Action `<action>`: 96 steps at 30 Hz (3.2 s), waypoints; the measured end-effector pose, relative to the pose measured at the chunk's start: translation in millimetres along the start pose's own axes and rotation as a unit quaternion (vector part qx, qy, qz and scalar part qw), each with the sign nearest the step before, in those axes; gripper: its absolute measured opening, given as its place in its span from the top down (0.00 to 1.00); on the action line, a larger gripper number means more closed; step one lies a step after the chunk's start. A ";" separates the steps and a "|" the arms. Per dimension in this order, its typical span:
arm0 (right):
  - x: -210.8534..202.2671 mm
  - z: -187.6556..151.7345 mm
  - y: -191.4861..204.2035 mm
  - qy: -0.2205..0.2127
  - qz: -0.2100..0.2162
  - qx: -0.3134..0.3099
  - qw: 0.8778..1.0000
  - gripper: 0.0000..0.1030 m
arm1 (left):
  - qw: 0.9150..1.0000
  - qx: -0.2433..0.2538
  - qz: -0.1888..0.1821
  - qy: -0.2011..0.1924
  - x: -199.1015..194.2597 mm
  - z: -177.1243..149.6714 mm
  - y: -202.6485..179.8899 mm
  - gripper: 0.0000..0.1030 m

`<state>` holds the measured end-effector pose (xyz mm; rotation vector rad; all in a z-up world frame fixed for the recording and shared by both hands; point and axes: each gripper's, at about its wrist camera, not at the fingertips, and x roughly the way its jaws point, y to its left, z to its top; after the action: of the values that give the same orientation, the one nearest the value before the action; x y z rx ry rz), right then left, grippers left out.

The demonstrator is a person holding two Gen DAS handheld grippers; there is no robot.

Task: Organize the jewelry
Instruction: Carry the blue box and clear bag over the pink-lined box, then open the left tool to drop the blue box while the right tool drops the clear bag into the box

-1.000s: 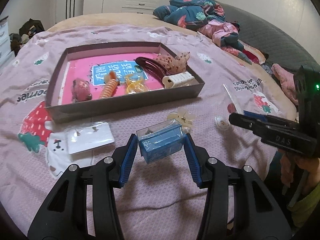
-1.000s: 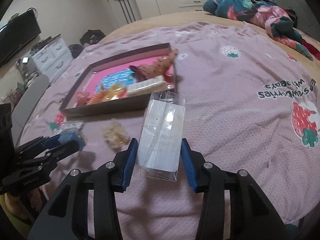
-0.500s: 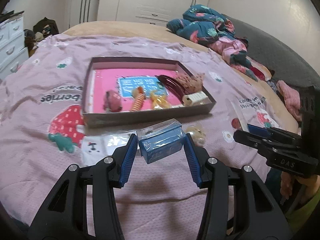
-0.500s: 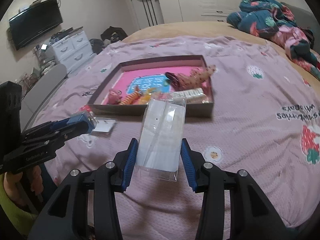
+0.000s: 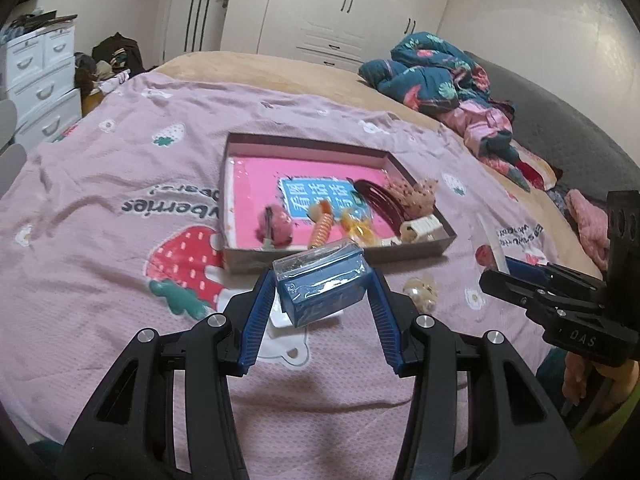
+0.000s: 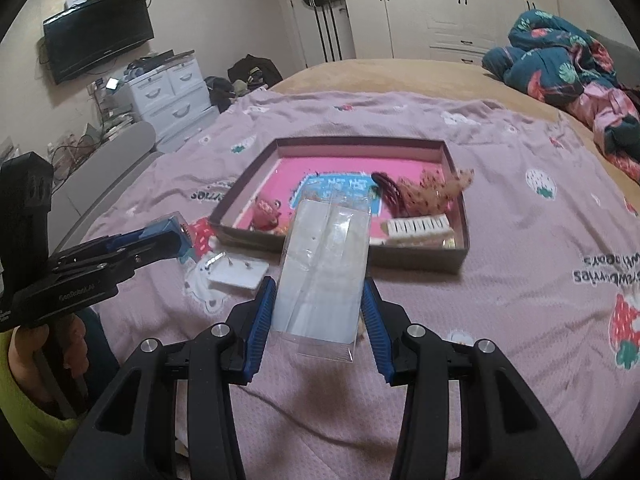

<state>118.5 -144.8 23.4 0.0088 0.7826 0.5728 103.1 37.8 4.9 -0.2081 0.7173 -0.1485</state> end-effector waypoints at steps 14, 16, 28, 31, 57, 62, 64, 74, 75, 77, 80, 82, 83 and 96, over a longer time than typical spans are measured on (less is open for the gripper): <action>-0.3 45.5 4.1 -0.034 0.005 -0.011 0.999 0.59 | 0.999 -0.010 0.019 -0.028 -5.3 39.8 21.5 0.62; -0.1 51.3 4.1 -0.038 0.003 -0.011 0.999 0.59 | 0.999 -0.006 0.021 -0.030 -3.5 46.0 21.9 0.62; 12.9 85.5 -12.4 -0.050 -0.019 0.001 0.999 0.59 | 1.000 0.006 0.016 -0.021 24.8 79.4 19.1 0.62; 20.7 92.2 -18.7 -0.049 -0.026 0.006 0.998 0.59 | 1.000 0.012 0.015 -0.013 36.8 84.9 16.5 0.62; 140.7 79.5 -29.5 0.060 -0.034 0.003 0.998 0.59 | 0.997 0.006 0.025 0.079 139.4 88.0 47.5 0.62; 154.5 75.3 -22.5 0.077 -0.029 -0.004 0.997 0.59 | 0.996 0.002 0.028 0.083 144.1 87.9 52.0 0.62; 160.2 73.4 -21.1 0.084 -0.026 -0.003 0.996 0.57 | 0.996 0.005 0.031 0.082 144.7 88.2 52.8 0.62; 151.1 66.7 -17.5 0.075 -0.025 0.004 0.997 0.44 | 0.997 0.002 0.027 0.075 136.4 89.9 51.2 0.61; 147.6 66.0 -18.2 0.071 -0.027 0.008 0.997 0.42 | 0.997 0.001 0.028 0.074 134.5 89.9 51.5 0.59; 135.8 64.6 -20.3 0.057 -0.028 0.014 0.998 0.37 | 0.997 -0.003 0.027 0.070 130.1 90.8 50.9 0.55; 121.2 63.3 -21.2 0.039 -0.040 0.015 0.998 0.32 | 0.998 -0.005 0.027 0.060 120.1 92.4 47.3 0.51; 108.5 62.0 -22.1 0.023 -0.047 0.018 0.998 0.27 | 0.998 -0.006 0.025 0.053 112.8 93.5 45.1 0.48; 104.1 61.6 -22.1 0.020 -0.048 0.018 0.999 0.24 | 0.998 -0.006 0.026 0.049 108.7 93.8 44.0 0.45; 47.0 59.5 -15.1 -0.038 -0.065 0.018 0.997 0.09 | 0.999 -0.025 0.047 0.005 57.7 93.3 38.1 0.09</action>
<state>192.2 -122.7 31.6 0.0122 0.7135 0.4334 210.5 75.8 27.7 -0.2200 0.7398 -0.0414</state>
